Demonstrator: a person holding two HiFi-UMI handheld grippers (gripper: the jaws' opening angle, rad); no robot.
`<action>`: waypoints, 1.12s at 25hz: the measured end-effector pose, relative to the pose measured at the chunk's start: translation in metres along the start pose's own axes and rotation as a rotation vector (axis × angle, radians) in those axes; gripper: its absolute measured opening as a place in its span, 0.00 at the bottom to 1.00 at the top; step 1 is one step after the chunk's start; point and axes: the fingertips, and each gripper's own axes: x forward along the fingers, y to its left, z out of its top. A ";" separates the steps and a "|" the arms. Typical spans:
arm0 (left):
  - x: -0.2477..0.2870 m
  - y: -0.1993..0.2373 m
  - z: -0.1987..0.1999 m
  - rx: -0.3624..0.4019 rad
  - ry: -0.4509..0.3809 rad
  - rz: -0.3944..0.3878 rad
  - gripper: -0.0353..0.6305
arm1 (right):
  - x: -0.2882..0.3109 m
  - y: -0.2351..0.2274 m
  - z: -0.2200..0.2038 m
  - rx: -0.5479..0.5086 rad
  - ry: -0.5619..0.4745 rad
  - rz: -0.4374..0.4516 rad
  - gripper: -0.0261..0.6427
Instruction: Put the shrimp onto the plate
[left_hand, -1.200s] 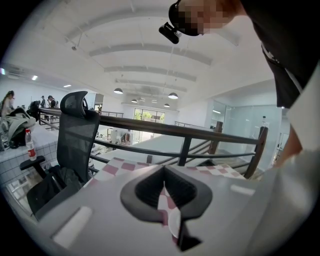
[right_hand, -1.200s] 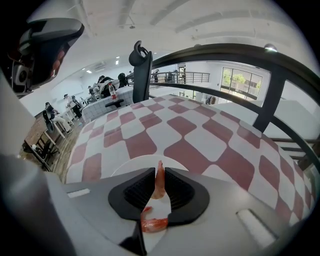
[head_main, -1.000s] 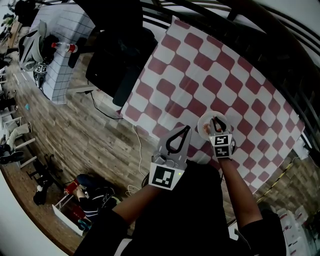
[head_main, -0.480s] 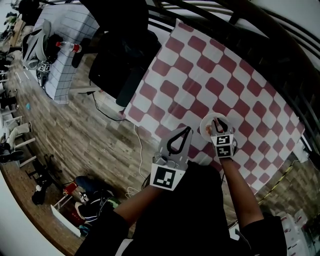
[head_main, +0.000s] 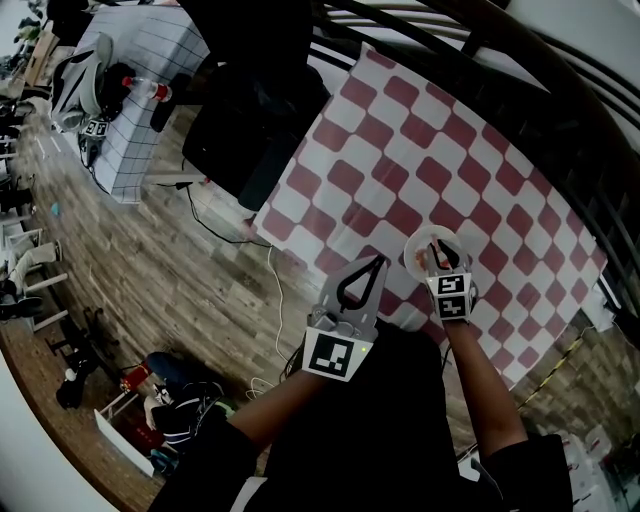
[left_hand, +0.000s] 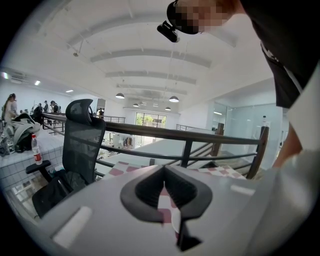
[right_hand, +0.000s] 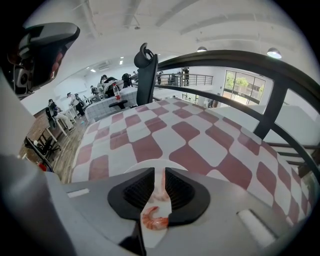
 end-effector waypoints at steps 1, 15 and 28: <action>-0.002 0.000 0.000 -0.004 -0.004 0.000 0.06 | -0.002 0.001 0.000 0.001 -0.003 -0.004 0.14; -0.043 -0.018 0.025 0.068 -0.080 -0.084 0.06 | -0.069 0.004 0.028 0.084 -0.174 -0.147 0.04; -0.096 -0.025 0.023 0.043 -0.141 -0.231 0.06 | -0.186 0.060 0.063 0.228 -0.392 -0.287 0.04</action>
